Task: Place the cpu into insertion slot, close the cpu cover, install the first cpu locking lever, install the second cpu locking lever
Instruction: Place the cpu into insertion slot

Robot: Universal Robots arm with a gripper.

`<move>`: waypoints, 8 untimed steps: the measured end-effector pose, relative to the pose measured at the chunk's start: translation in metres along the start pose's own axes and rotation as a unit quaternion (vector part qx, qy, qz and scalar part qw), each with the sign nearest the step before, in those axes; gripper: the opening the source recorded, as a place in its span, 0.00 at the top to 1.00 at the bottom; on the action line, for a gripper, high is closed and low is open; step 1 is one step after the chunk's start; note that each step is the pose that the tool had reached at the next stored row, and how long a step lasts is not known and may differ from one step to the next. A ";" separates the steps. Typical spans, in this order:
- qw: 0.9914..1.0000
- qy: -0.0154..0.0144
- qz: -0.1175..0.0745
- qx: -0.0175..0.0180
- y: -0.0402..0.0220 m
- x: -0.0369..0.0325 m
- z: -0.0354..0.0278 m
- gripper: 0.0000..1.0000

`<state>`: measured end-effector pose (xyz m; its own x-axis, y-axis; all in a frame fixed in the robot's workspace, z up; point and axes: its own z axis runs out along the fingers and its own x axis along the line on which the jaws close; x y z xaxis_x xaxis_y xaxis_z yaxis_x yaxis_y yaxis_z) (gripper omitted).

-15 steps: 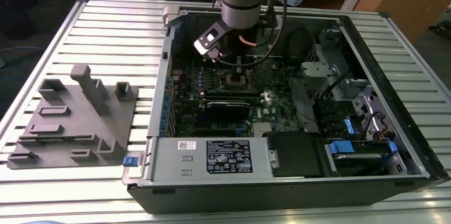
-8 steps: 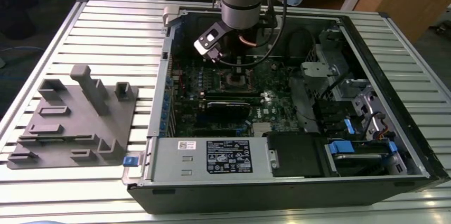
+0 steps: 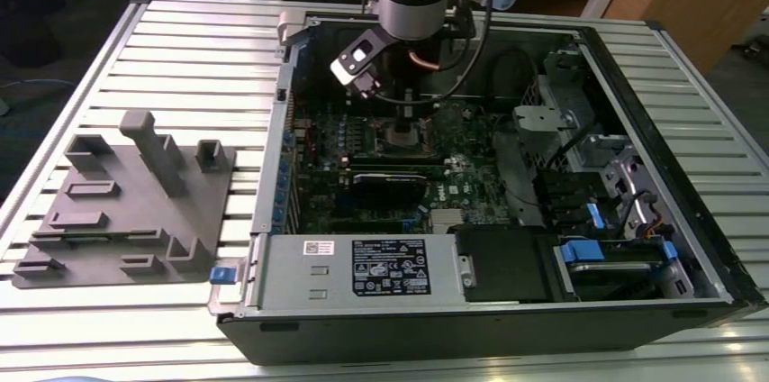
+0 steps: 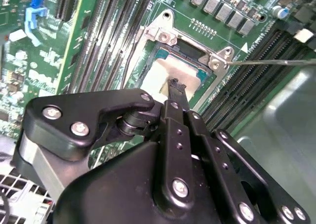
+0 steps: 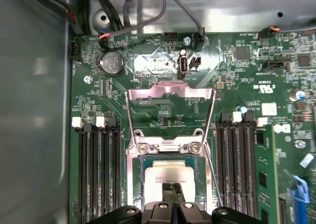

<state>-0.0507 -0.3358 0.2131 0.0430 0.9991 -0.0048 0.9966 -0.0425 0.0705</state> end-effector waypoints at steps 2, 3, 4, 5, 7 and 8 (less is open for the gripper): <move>1.000 0.000 0.000 0.000 0.0004 0.0000 -0.0056 0.89; 1.000 0.000 0.000 0.000 0.0006 -0.0001 -0.0083 0.89; 1.000 0.000 0.000 0.000 0.0008 -0.0001 -0.0107 0.89; 1.000 0.000 0.000 0.000 0.0009 -0.0001 -0.0127 0.89; 1.000 0.000 0.000 0.000 0.0010 0.0000 -0.0138 0.89; 1.000 0.000 0.000 0.000 0.0010 -0.0001 -0.0138 0.89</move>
<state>-0.0507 -0.3358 0.2270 0.0429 0.9991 -0.0049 0.9966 -0.0424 0.0705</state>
